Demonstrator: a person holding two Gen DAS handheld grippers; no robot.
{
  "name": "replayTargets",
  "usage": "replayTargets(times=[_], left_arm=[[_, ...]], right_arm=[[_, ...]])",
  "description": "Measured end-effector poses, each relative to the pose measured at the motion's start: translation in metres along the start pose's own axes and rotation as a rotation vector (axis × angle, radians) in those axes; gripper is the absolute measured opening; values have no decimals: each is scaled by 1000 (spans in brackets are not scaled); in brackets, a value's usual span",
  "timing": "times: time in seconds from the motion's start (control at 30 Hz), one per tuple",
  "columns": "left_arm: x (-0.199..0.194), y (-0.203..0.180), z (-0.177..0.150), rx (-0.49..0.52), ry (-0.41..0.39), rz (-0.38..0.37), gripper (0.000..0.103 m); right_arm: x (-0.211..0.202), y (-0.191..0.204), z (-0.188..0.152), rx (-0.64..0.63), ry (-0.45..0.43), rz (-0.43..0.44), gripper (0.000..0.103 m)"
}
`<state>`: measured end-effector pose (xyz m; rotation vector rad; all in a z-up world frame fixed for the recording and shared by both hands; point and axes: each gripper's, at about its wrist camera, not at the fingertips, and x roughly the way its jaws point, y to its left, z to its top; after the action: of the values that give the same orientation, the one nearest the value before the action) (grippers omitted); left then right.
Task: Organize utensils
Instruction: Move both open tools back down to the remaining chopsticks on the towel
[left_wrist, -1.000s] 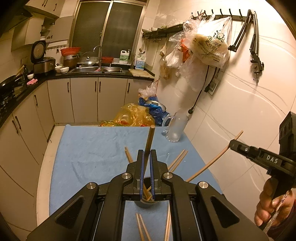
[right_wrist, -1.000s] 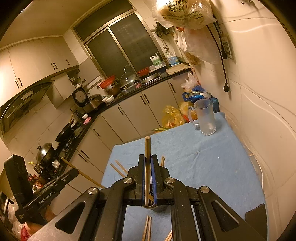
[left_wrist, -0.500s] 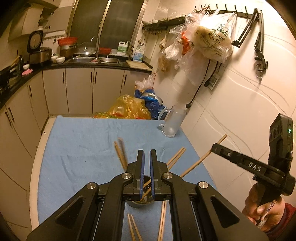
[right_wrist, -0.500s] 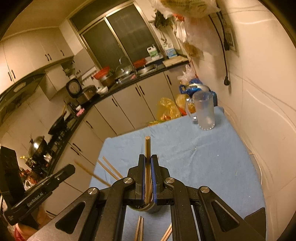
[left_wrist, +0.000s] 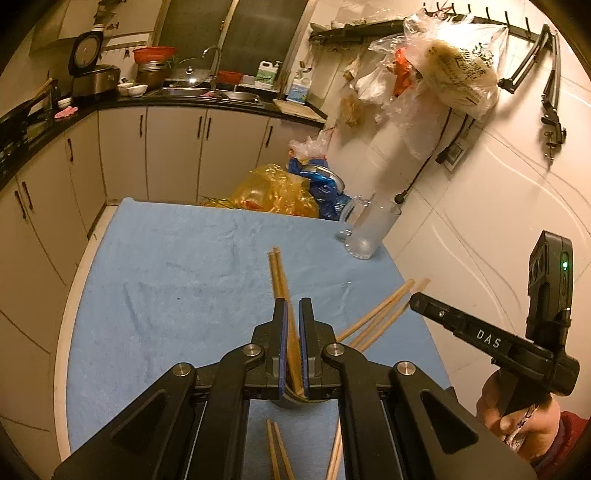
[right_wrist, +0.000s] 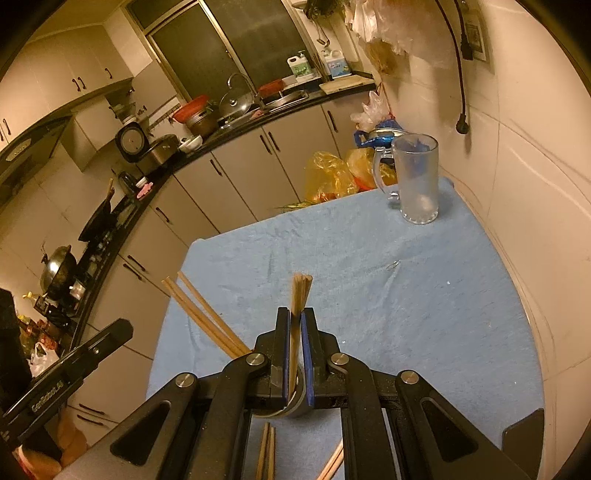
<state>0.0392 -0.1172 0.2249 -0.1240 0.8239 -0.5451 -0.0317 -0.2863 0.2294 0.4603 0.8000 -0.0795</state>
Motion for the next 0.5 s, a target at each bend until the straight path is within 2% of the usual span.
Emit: replayTargets(times=[0.13,0.3,0.47,0.5], left_arm=[[0,8,-5,-28,13,3,6],[-3,25,-21,-67,32,12,7],[-1,37,-47,-102,73,13,9],[0,39,-56,-106,89,11,9]], right_arm=[[0,0,3,-16,-4,-10,19],[-17,-9,2,2,-30,-11,20],[-31,-32,-16,44,-10,-49,36],[-31,-39,-25,58,10,-66,37]])
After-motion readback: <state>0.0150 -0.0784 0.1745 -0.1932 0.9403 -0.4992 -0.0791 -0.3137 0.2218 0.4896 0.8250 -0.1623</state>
